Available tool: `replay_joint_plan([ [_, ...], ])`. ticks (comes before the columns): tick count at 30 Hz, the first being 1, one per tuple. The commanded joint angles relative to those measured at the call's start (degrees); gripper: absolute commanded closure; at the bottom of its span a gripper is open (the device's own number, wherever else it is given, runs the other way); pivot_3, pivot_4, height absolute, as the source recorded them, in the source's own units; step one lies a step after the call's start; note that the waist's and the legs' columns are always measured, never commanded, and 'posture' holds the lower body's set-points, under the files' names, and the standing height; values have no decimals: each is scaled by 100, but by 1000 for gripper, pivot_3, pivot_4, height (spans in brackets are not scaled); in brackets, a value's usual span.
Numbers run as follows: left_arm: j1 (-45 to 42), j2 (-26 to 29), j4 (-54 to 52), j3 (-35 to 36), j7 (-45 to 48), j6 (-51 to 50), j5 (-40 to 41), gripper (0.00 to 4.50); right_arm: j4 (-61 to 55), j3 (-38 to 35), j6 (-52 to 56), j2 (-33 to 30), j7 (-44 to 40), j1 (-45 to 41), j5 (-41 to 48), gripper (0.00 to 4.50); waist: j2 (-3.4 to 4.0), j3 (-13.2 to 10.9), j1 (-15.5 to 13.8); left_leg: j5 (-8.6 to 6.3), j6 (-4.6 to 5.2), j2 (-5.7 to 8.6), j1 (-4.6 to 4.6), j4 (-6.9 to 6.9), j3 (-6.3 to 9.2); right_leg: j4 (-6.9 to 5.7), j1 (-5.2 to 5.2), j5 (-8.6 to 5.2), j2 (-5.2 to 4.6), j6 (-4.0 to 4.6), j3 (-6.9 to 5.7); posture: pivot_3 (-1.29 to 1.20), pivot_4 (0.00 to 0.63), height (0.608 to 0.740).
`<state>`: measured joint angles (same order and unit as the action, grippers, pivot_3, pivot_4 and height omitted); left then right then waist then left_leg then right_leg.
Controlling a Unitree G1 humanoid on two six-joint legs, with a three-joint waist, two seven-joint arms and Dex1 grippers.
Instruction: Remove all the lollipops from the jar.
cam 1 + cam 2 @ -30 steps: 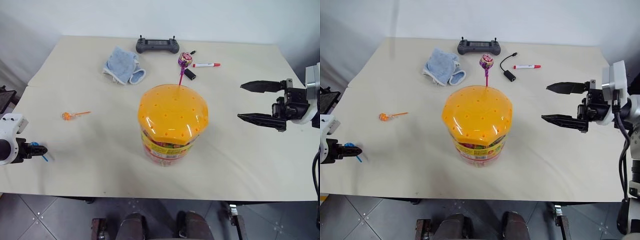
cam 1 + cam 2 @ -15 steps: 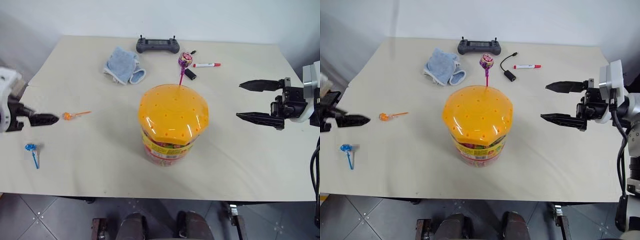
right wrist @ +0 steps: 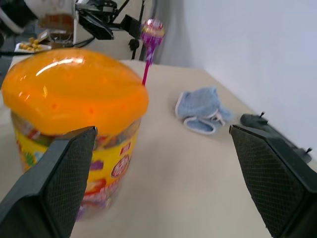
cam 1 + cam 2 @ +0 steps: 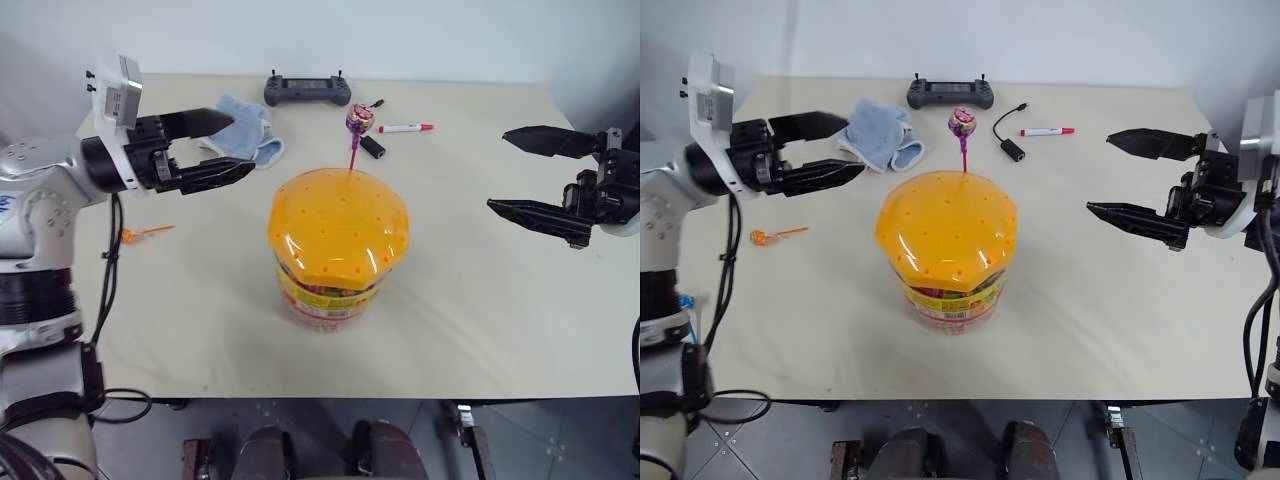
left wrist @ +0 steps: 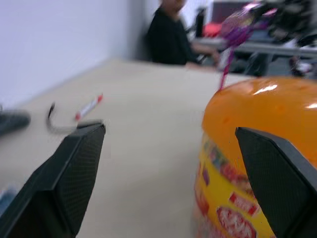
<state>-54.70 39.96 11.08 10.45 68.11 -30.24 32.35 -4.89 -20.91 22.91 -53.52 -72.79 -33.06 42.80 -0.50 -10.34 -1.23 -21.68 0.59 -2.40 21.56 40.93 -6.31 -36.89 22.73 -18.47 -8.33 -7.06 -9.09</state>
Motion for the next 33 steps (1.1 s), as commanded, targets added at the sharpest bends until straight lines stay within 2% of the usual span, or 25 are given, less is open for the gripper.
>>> replay_joint_plan([
  [1, -590, -352, 559, -227, 437, 519, -3, 44, -383, -319, 72, -25, 158, 202, 220, 0, -1, -1, -46, -1, 1, 2, 3, 4, 2, 0, -2, 1, -1, -2, -1, 0, 150, 740],
  [9, -1708, -1133, 2097, -812, 1275, 1084, -378, 44, -981, -792, 310, -90, 414, 947, 540, 0, -3, -1, -22, -2, 4, 8, 9, 4, 9, 4, -4, 3, -4, -6, -8, 0, 150, 740],
  [15, -2787, -1640, 3595, -1493, 1359, 1204, -1275, 44, -1464, -1255, 329, 24, 772, 1599, 630, 0, -5, -3, -28, -2, 5, 10, 11, 4, 9, 8, -3, 3, -4, -6, -9, 0, 150, 740],
  [19, -3185, -1800, 4133, -1723, 1521, 1323, -1677, 44, -1705, -1474, 333, 61, 974, 1943, 691, 0, -6, -4, -24, -2, 5, 10, 10, -1, 9, 11, -3, 3, -4, -6, -8, 0, 150, 740],
  [22, -3339, -1909, 4348, -1642, 1511, 1465, -1772, 604, -1814, -1552, 319, 63, 1090, 2102, 747, 0, -6, -4, -22, -2, 5, 10, 10, -1, 9, 12, -3, 3, -4, -6, -8, 0, 150, 740],
  [33, -3656, -1978, 4498, -1298, 1570, 1440, -1756, 3948, -1899, -1714, 210, 50, 1169, 2275, 938, 0, -8, -5, -30, -2, 5, 10, 12, 1, 13, 12, -3, 3, -4, -6, -8, 0, 150, 740],
])
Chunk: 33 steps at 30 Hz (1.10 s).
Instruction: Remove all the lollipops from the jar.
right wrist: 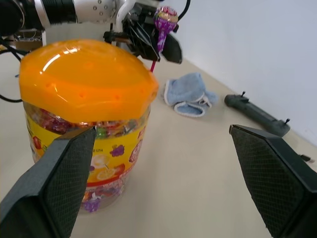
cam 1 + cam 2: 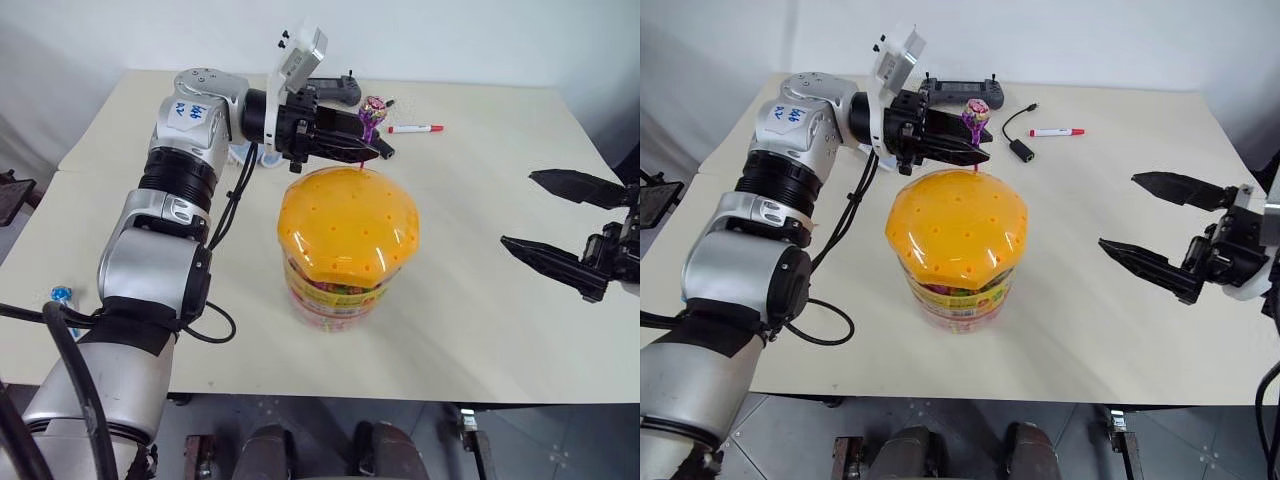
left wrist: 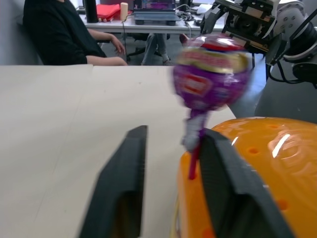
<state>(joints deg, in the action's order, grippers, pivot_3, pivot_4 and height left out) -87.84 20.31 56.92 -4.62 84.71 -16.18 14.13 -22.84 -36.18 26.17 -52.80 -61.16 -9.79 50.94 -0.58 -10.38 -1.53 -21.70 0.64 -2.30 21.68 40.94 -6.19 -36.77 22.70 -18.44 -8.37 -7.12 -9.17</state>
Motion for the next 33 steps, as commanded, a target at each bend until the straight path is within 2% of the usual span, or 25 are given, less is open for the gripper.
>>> replay_joint_plan([
  [1, -374, -19, -61, 253, -140, 48, 66, 4258, -91, -177, -121, -29, -7, -64, 128, 0, 0, 0, 1, 0, 0, 0, 0, 0, 0, 0, 0, 0, 0, 0, 0, 0, 150, 740],
  [2, -407, -25, -37, 294, -191, 78, 60, 4488, -73, -164, -130, -36, -24, -76, 123, 0, 0, 0, 0, 0, 0, 0, 0, 0, 0, 0, 0, 0, 0, 0, 0, 0, 150, 740],
  [11, -811, 198, -49, 864, -898, 191, 91, 4488, 253, 136, -182, -161, -181, -406, -20, 0, 0, 0, 15, 0, 0, 0, 0, -1, 1, 1, 0, 0, 0, 0, 0, 0, 150, 740],
  [16, -751, 819, -210, 732, -1957, -731, -354, 4488, 623, 493, -223, -260, -436, -816, -93, 0, 0, 0, 29, 0, 0, -1, -2, -3, 4, 0, 0, 0, 0, 0, 0, 0, 150, 740],
  [21, 391, 1761, -1575, 369, -2045, -2075, -645, 4488, 1099, 902, -262, -302, -794, -1352, -224, 0, 7, 1, 137, 0, 0, -1, -12, -13, 1, -3, 2, 0, 1, 0, 3, 0, 150, 740],
  [28, 2932, 3244, -3848, 254, -2190, -4386, -609, 4488, 1756, 1514, -418, -171, -1153, -2086, -538, 0, 5, -1, 177, 0, 0, -3, -9, -13, 10, -4, 3, 0, 1, 0, 6, 0, 150, 740],
  [33, 4535, 4175, -5163, 437, -2092, -5145, -275, 4488, 2051, 1758, -491, -79, -1338, -2399, -676, 0, 1, -4, 118, 0, 0, -6, -5, -11, 22, -6, 2, -1, 1, 1, 6, 0, 150, 740],
])
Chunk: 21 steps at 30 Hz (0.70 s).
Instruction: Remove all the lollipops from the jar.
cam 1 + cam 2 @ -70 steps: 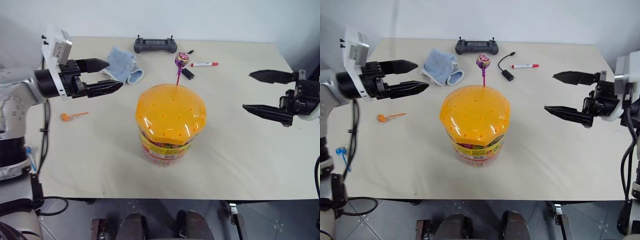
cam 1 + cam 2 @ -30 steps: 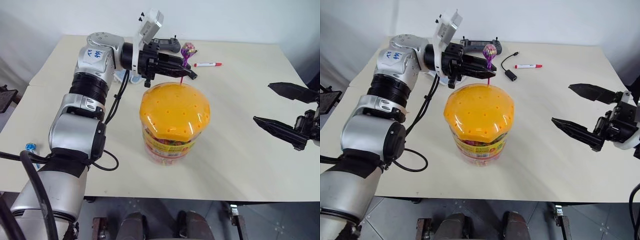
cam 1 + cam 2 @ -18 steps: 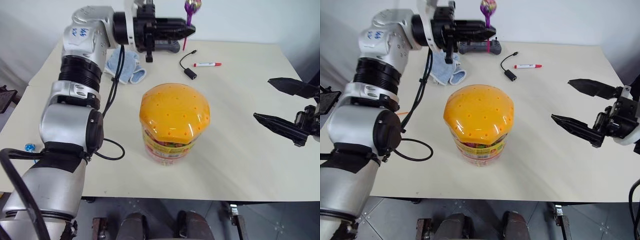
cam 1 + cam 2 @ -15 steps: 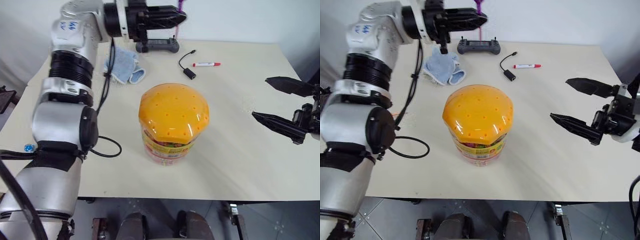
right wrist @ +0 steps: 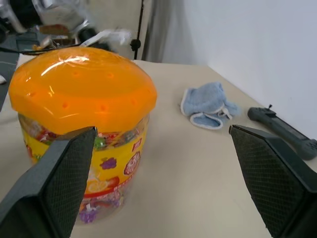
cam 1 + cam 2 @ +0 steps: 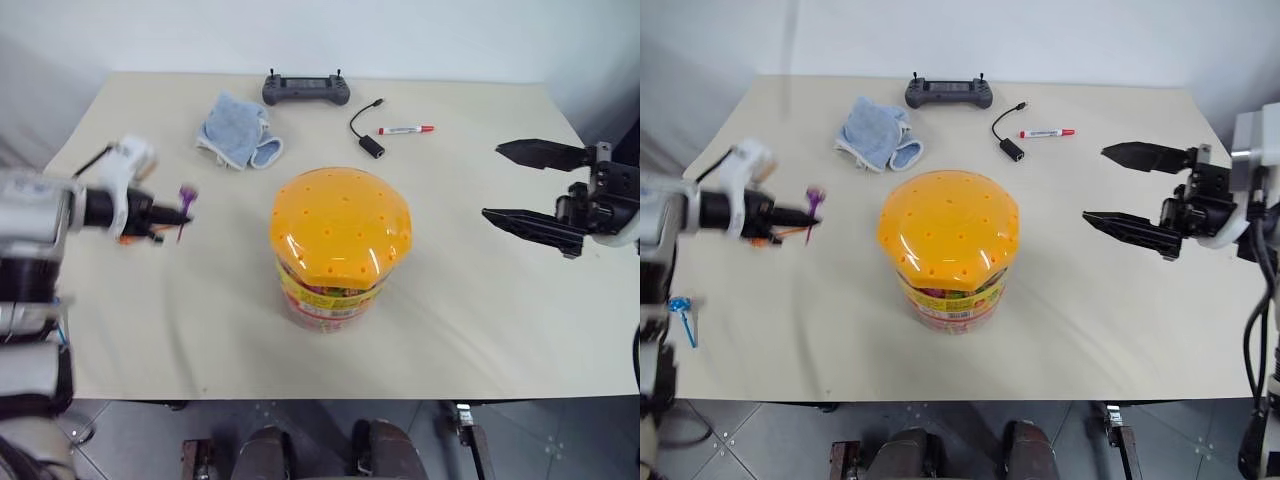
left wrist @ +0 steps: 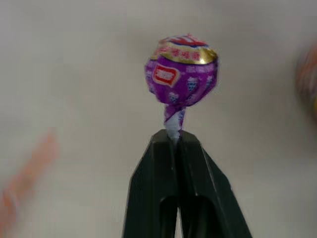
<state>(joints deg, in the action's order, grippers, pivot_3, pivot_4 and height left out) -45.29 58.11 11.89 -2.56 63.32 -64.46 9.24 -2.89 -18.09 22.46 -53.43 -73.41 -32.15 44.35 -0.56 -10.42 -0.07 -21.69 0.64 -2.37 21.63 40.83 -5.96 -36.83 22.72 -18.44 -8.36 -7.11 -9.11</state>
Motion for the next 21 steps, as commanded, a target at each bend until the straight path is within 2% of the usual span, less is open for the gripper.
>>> replay_joint_plan([
  [1, 458, 526, -741, 228, 48, -340, 249, 4488, 96, -26, -125, -3, -134, -207, -38, 0, -1, -1, -60, 0, 0, 1, 1, 1, -2, 0, -1, 0, -1, 0, 1, 0, 150, 740],
  [8, 1356, 1151, -688, 173, -13, -433, 431, 4488, 480, 268, -213, 130, -404, -608, -220, 0, 0, -2, -136, 0, 0, 0, 2, 10, -13, -1, -2, 0, -1, 0, 5, 0, 150, 740],
  [13, 1542, 1185, -656, 215, -113, -427, 532, 4488, 505, 305, -202, 170, -461, -651, -258, 0, 0, -2, -133, 0, -1, -1, 2, 7, -17, -1, 0, -1, 0, 0, 3, 0, 150, 740],
  [16, 1515, 1152, -689, 304, -161, -554, 668, 3813, 511, 291, -180, 146, -486, -651, -272, 0, 1, -2, -128, 0, -1, -1, 2, 7, -19, -1, 0, -1, 0, 0, 5, 0, 150, 740],
  [21, 1519, 1272, -943, 414, -246, -660, 845, 2243, 516, 248, -161, 82, -519, -614, -288, 0, 0, -2, -120, 0, -1, -1, 2, 7, -22, -1, 2, -1, 0, 0, 5, 0, 150, 740],
])
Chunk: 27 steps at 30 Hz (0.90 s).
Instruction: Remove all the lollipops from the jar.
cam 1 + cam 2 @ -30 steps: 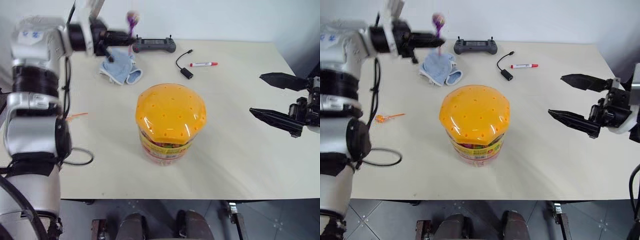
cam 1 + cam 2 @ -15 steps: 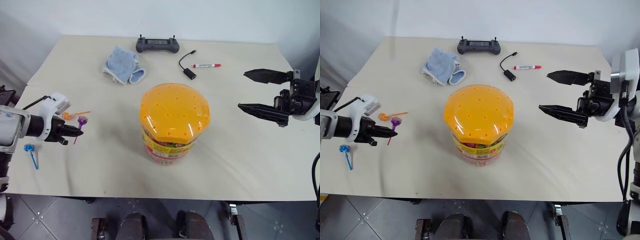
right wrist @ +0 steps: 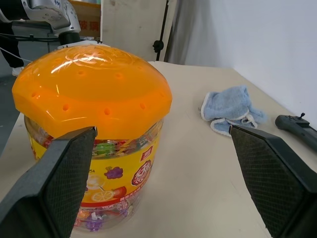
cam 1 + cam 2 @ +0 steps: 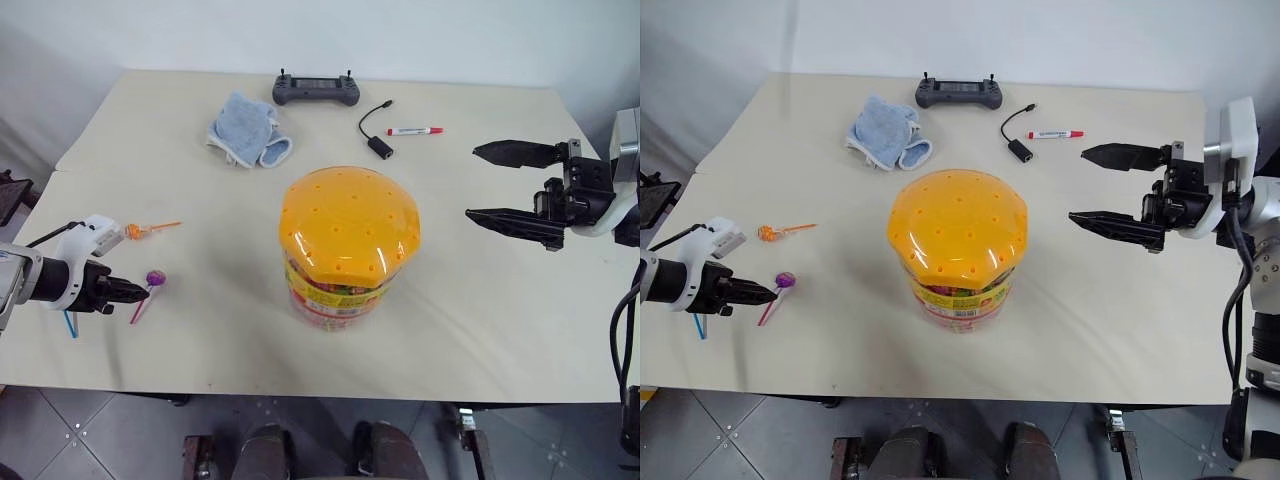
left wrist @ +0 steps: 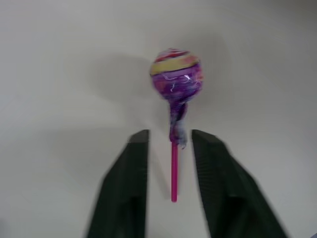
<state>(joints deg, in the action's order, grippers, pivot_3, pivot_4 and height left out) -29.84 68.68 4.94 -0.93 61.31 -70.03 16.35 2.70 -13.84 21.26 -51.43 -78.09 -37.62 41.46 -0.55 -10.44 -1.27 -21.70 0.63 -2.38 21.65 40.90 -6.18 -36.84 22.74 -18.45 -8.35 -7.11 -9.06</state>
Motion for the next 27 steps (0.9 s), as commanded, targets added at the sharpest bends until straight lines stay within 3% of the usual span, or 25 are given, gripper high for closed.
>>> replay_joint_plan([
  [1, -13, 233, -312, 309, -57, -117, 180, 1975, -40, -183, -41, -126, -56, -63, -1, 0, 0, 0, -2, 0, 0, 0, 0, 0, 0, 0, 0, 0, 0, 0, 0, 0, 150, 740],
  [7, 126, 463, -844, 799, -88, -174, 487, 95, -8, -205, -51, -156, -54, -33, -32, 0, 1, 0, 2, 0, 0, -2, 0, -2, -1, 0, 2, 0, 0, 0, 1, 0, 150, 740],
  [11, 99, 72, -1249, 1691, 106, 539, 1022, 37, 25, -252, -62, -166, -23, 15, -73, 0, 0, 0, -13, 0, 0, -3, 0, 1, 1, 0, 1, 0, 0, 0, 2, 0, 150, 740],
  [15, 78, -886, -1538, 2536, 622, 2300, 1662, 37, 100, -320, -84, -150, 5, 167, -125, 0, 1, 0, -10, 0, -1, -4, 1, 5, 1, -1, 0, 0, -1, 0, -1, 0, 150, 740],
  [18, 160, -1354, -1604, 2779, 279, 2028, 2079, 37, 203, -348, -142, -169, -63, 403, -203, 0, 1, 0, 3, -1, -1, -4, 1, 5, -1, -2, 0, 0, 0, 0, -1, 0, 150, 740],
  [24, 1407, -1837, -2305, 2892, 492, 1712, 3004, 37, 525, -177, -736, -467, -633, 1295, -789, 0, 4, 2, 11, -1, 0, -3, -5, -4, -4, -1, 0, 0, -2, 0, 3, 0, 150, 740],
  [27, 1859, -1954, -2426, 2830, 514, 1871, 3095, 37, 740, -137, -1094, -600, -903, 1798, -1066, 0, 4, 1, -12, -1, 0, -7, -5, -1, -2, 0, -2, 0, -1, 0, 2, 0, 150, 740],
])
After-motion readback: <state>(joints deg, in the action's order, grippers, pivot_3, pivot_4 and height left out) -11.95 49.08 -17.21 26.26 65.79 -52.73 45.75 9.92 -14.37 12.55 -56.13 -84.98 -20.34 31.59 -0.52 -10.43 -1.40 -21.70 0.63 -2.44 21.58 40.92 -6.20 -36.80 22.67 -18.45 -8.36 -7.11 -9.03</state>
